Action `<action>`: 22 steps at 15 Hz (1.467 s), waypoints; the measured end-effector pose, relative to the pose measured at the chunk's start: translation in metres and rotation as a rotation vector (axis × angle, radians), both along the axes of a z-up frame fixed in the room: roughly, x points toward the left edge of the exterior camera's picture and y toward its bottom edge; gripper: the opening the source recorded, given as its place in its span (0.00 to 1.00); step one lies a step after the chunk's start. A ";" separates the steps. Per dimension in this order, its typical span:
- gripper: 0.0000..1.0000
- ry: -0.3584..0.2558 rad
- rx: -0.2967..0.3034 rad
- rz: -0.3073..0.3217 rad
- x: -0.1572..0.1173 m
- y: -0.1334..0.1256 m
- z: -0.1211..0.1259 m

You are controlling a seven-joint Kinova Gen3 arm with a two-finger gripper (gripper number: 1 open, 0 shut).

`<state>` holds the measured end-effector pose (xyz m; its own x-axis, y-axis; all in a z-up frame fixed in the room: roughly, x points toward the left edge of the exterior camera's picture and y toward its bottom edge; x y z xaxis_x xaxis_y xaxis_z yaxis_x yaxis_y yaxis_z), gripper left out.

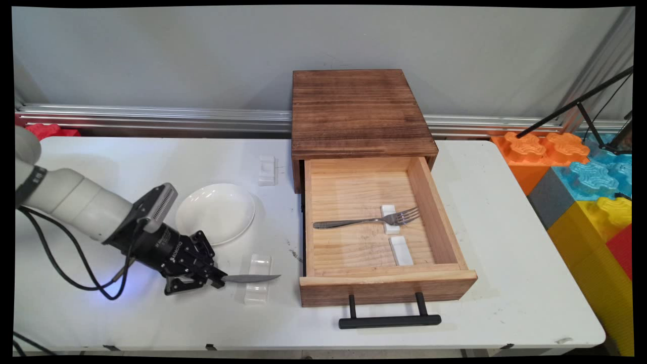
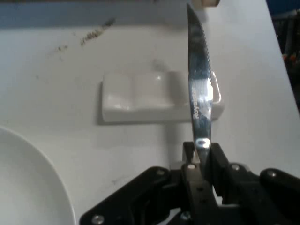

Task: Place the picked object into the drawer

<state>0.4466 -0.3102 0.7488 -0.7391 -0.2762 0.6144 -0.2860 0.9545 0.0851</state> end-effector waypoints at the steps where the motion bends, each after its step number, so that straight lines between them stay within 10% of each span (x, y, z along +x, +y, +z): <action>1: 0.00 -0.001 -0.001 -0.001 0.001 -0.001 0.005; 22: 0.00 -0.044 -0.018 0.129 -0.031 -0.026 0.135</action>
